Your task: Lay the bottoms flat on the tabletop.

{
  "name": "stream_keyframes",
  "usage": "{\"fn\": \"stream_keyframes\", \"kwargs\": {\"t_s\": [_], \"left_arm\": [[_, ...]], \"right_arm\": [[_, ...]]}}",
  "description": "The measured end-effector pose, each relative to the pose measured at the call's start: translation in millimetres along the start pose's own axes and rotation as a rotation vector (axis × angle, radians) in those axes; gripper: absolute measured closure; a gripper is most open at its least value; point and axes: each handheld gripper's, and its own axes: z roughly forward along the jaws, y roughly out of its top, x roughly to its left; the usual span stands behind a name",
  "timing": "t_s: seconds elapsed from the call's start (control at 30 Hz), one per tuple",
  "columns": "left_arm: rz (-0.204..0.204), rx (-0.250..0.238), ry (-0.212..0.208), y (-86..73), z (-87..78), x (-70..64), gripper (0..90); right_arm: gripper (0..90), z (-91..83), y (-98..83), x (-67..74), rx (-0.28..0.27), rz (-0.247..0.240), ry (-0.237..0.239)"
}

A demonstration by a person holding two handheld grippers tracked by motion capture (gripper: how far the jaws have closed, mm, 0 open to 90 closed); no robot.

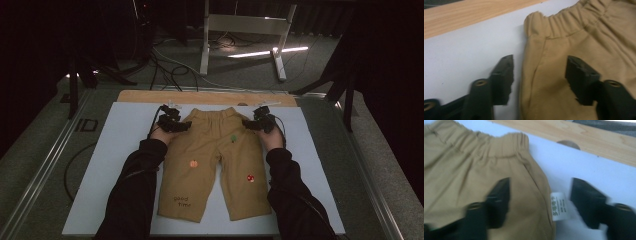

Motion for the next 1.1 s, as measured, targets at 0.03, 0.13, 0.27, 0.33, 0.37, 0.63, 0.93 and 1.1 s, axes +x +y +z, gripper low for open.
{"fn": "stream_keyframes", "kwargs": {"t_s": [0.03, 0.13, 0.27, 0.33, 0.37, 0.63, 0.93, 1.1], "left_arm": [[-0.003, -0.011, -0.004, 1.1, -2.1, -1.1, 34.2], [-0.012, -0.008, -0.061, 3.3, -7.3, -3.3, 15.0], [-0.004, -0.001, -0.077, 2.1, -17.5, -9.0, 9.3], [0.004, -0.017, -0.082, 0.9, -25.5, -10.3, 3.3], [-0.001, -0.026, -0.086, 0.2, -30.2, -10.6, 3.0], [0.029, -0.075, -0.115, -7.6, -67.4, -16.2, 0.3], [0.088, -0.132, -0.156, -31.0, -112.2, -23.9, 0.2], [0.097, -0.147, -0.169, -43.2, -124.9, -25.6, 0.2]], "right_arm": [[21.4, -1.8, 1.3, 0.6, -0.013, 0.003, 0.001], [12.5, -5.7, 3.7, 4.8, -0.009, 0.007, 0.038], [10.4, -12.5, 4.6, 9.9, -0.024, -0.019, 0.075], [10.6, -24.3, 5.8, 18.8, -0.039, -0.037, 0.086], [10.5, -27.8, 6.0, 20.9, -0.044, -0.050, 0.085], [10.5, -55.1, -1.3, 34.4, -0.080, -0.098, 0.157], [10.8, -94.5, -18.9, 49.3, -0.120, -0.167, 0.223], [10.8, -105.3, -27.4, 57.3, -0.131, -0.182, 0.261]]}}
